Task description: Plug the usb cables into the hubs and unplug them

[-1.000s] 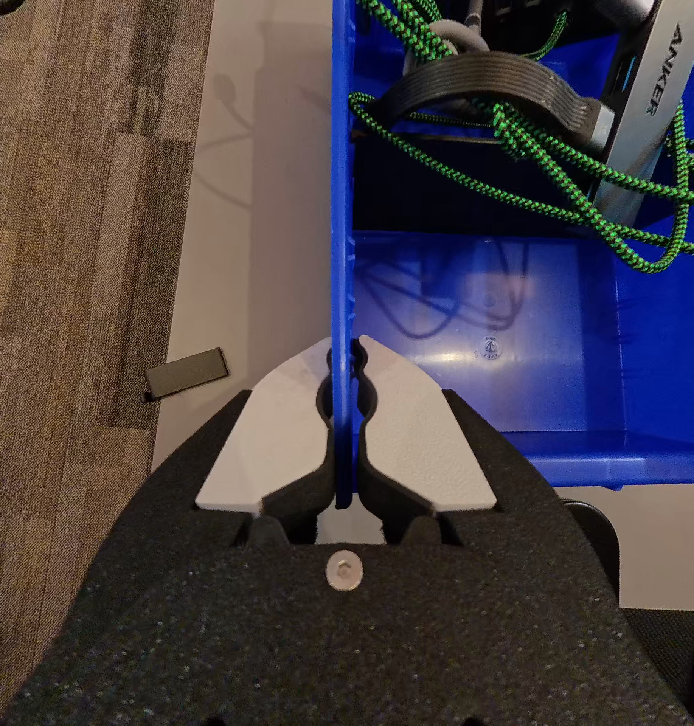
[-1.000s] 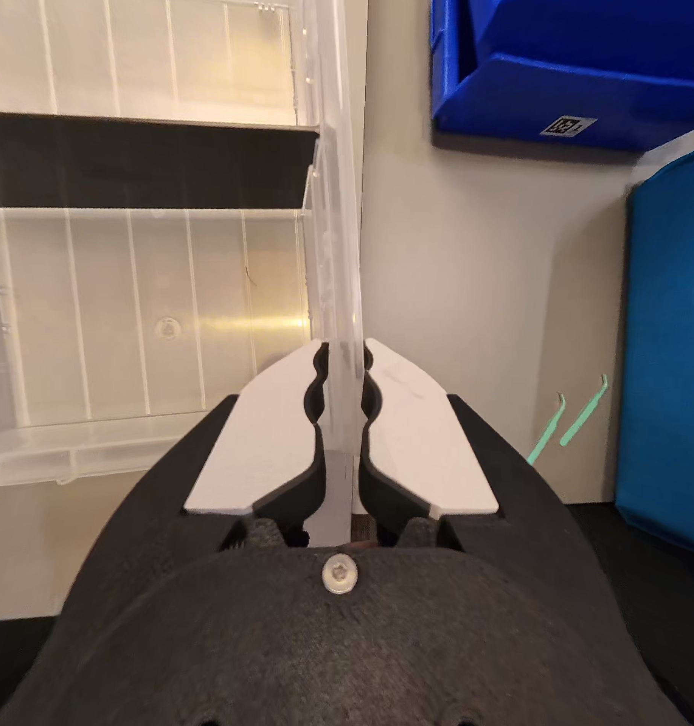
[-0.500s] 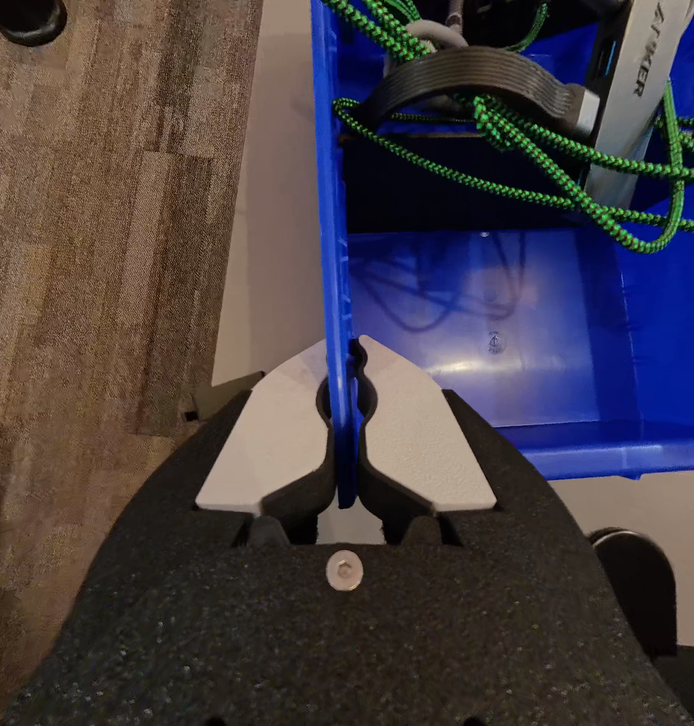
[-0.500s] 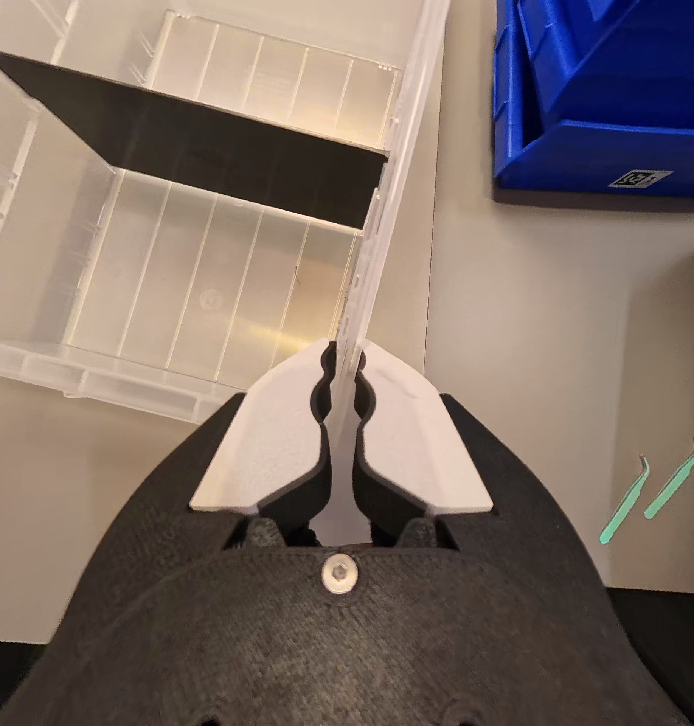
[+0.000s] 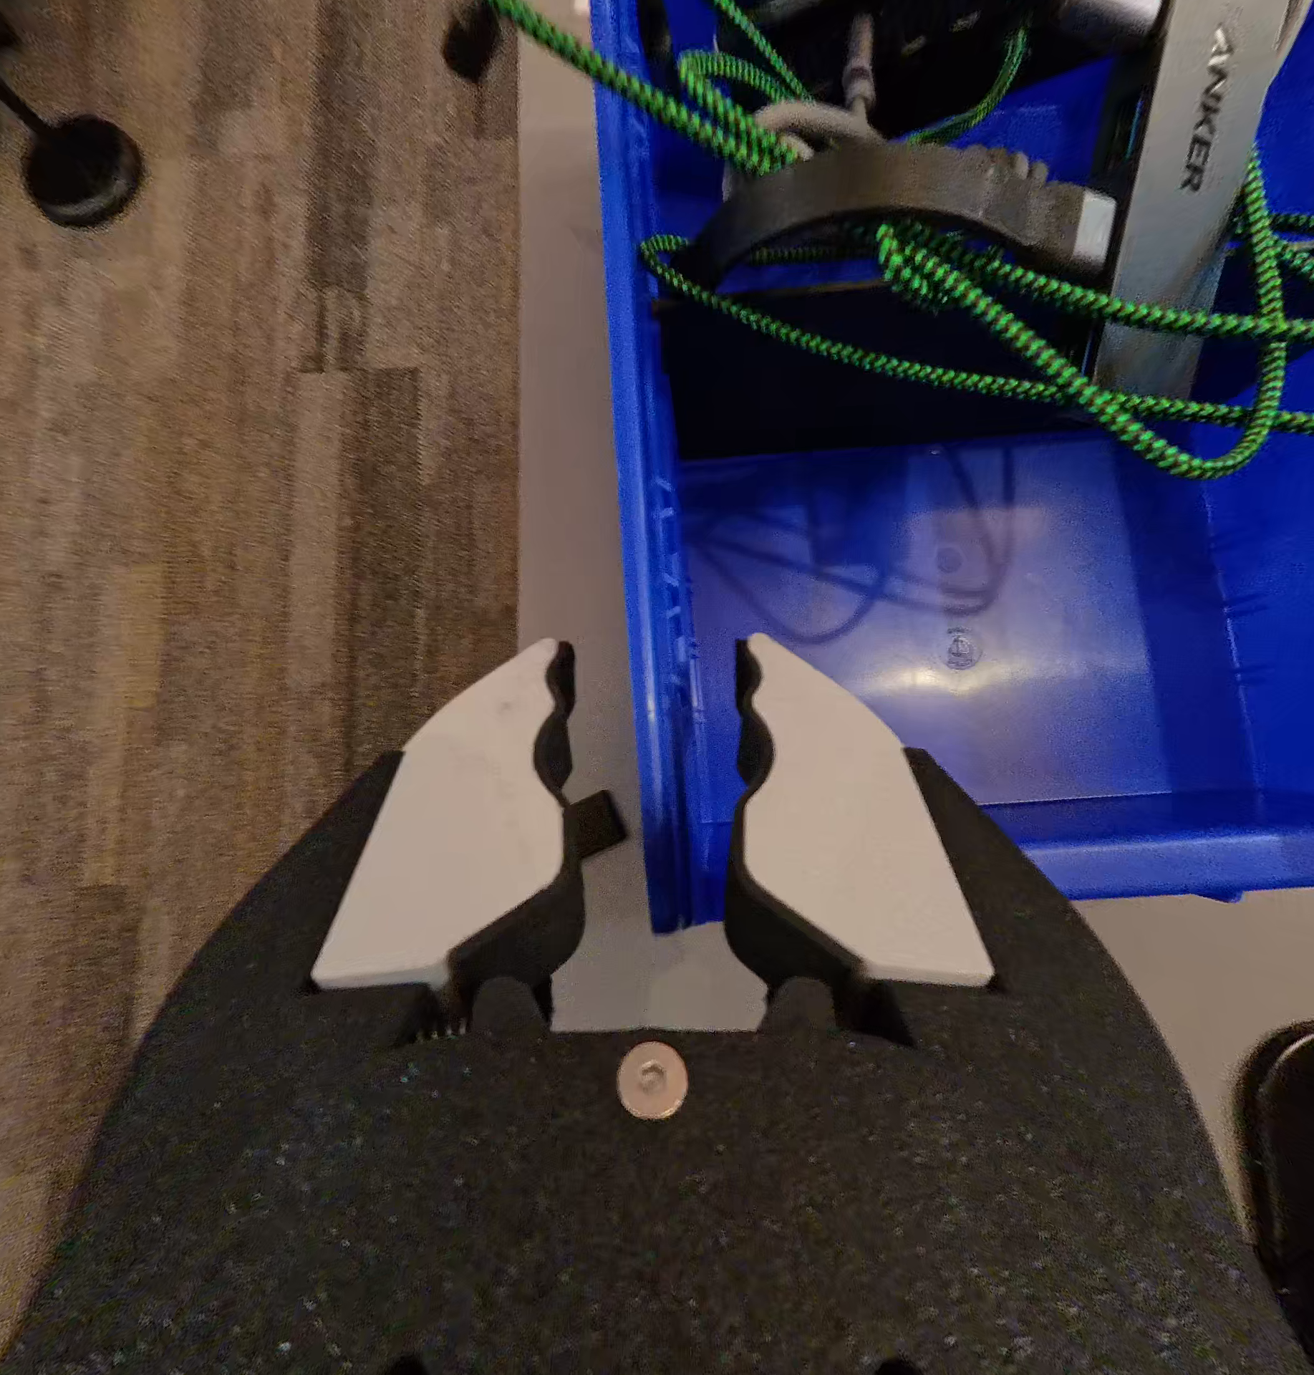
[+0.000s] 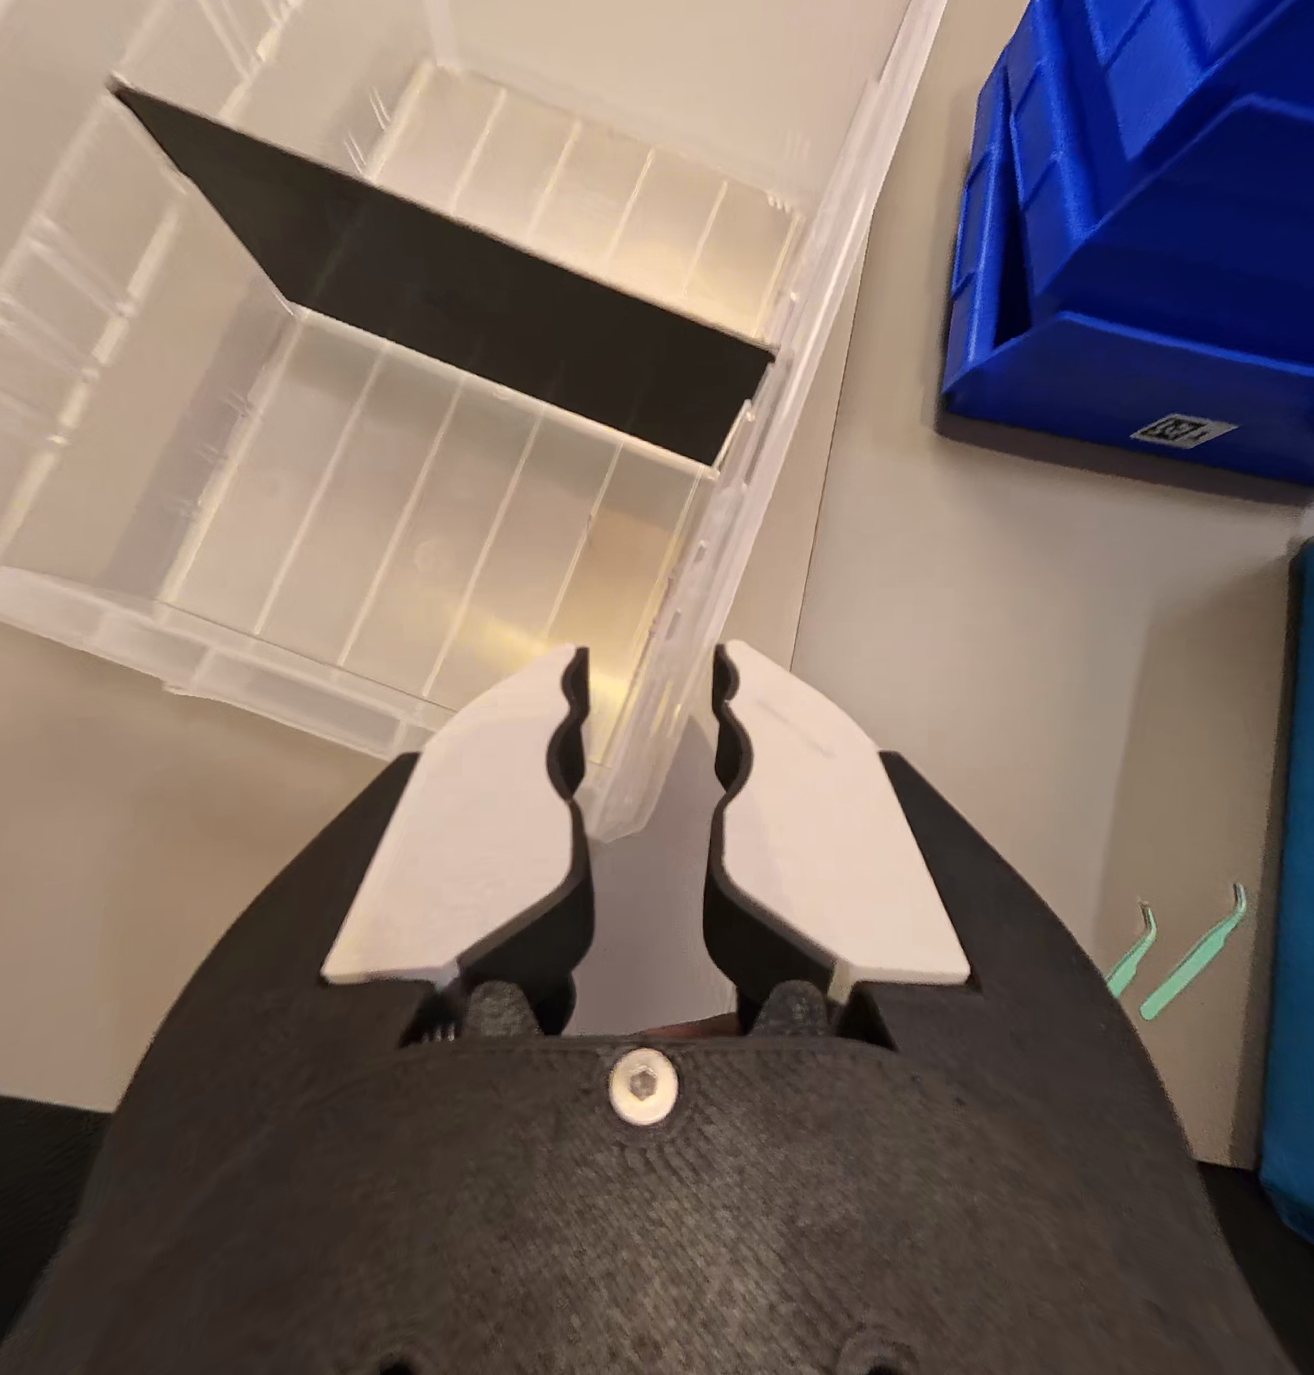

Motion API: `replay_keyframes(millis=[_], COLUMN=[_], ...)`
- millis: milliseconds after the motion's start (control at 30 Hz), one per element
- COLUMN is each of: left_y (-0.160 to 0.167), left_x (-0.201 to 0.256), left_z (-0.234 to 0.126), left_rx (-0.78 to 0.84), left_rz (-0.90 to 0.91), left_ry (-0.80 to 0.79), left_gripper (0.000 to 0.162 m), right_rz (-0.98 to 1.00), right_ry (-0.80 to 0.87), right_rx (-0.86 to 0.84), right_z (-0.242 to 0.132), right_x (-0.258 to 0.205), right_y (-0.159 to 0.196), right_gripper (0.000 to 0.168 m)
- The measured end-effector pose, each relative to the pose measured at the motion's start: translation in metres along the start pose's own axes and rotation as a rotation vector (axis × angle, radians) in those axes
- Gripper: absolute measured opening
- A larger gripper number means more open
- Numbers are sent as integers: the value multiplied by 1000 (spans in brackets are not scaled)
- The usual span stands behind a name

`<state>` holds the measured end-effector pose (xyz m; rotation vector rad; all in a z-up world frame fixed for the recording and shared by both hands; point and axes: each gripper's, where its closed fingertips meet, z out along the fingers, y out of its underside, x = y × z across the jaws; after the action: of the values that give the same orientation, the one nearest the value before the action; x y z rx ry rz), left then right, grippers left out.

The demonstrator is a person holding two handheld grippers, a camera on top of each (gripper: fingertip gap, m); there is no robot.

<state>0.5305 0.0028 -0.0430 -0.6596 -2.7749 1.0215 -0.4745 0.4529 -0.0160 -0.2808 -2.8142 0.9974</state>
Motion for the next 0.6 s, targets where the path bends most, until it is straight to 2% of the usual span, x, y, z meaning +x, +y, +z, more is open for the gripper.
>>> replay_keyframes(millis=[33,133,233,333,433,533,600], left_y=[-5,-30,-58,-89,-119,-130,-135], left_x=[-2,6,36,69,95,105,103], left_z=[-7,-33,-41,-31,-11,14,25], left_rx=[15,121,180,193,173,72,26], left_rz=[23,93,150,187,235,282,309], left_ry=[-29,-59,0,48,59,25,-13], left_gripper=[47,50,57,59,55,47,48], right_rz=[1,-40,-108,-170,-227,-298,-354], right_ry=[2,-46,-139,-300,-484,-601,-660], right_rx=[19,67,110,154,171,178,177], right_z=[-7,-24,-34,-35,-35,-40,-45], right_x=[-2,-26,-72,-141,-219,-286,-323], right_y=[-4,-16,-32,-48,-55,-51,-44], right_gripper=[34,35,35,35,34,34,34])
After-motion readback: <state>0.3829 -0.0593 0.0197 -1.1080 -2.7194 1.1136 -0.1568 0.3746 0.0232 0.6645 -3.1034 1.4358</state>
